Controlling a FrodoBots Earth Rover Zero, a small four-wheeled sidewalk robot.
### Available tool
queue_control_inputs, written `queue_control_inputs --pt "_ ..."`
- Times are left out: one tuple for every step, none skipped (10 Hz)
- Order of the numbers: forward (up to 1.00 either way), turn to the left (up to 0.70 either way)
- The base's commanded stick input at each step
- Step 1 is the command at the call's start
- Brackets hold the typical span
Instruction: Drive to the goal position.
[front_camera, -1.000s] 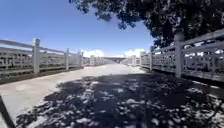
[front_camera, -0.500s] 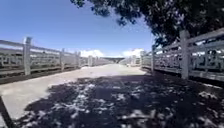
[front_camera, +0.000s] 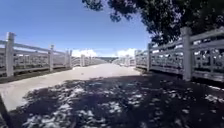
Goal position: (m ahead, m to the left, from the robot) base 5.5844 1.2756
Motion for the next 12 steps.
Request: queue_control_inputs --pt "0.70 0.00" --pt "0.70 0.00" --pt "0.70 0.00" --pt "0.70 0.00" --pt "0.70 0.00" --pt "0.70 0.00" --pt "0.70 0.00" --pt "0.70 0.00" --pt "0.70 0.00" --pt "0.70 0.00" --pt "0.70 0.00" --pt "0.70 0.00"
